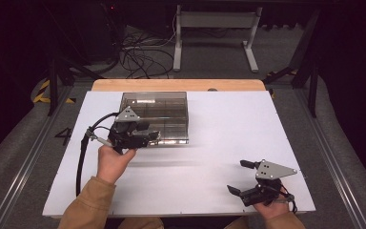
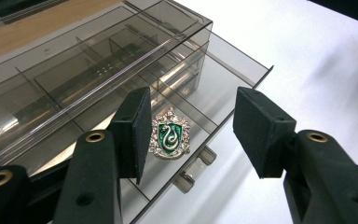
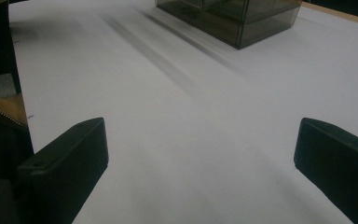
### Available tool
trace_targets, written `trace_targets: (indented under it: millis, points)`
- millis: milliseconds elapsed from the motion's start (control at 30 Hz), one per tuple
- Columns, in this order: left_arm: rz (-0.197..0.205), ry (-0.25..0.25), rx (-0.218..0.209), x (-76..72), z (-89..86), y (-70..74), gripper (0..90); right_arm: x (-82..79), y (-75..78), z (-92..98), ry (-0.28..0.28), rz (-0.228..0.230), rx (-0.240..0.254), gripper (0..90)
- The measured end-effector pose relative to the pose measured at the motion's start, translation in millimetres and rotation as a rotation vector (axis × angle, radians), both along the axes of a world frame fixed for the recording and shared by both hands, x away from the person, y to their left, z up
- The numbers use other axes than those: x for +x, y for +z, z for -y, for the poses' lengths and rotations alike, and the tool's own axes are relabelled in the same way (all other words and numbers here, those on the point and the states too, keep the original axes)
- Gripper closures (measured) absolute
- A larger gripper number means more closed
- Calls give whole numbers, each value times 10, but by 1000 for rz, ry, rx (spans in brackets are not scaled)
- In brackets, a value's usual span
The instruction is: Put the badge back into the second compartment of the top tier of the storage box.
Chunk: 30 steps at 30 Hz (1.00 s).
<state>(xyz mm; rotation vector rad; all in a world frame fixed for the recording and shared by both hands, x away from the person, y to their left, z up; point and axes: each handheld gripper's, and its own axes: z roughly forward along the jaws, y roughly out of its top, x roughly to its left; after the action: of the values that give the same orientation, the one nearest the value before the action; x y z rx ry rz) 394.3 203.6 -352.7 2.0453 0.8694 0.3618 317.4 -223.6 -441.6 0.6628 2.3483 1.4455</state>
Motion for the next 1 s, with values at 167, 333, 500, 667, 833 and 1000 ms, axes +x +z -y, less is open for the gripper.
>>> trace_targets:
  millis: [167,333,500,667,833,1000]
  points:
    - [13,-8,-5,-53,-9,36,466,-2,0,-3,0,-1,-1,32]
    - [40,-14,-11,-144,-44,92,436,-3,-1,5,-1,-1,1,32]
    - [64,-23,-2,-262,-77,136,391,-5,2,0,0,-1,-1,32]
    - [64,-39,-59,-343,-175,134,341,-5,2,4,-1,1,2,32]
    - [79,-35,-120,-431,-314,137,289,-6,2,3,0,1,3,32]
    - [81,-52,-168,-516,-416,117,262,-5,2,2,2,0,3,32]
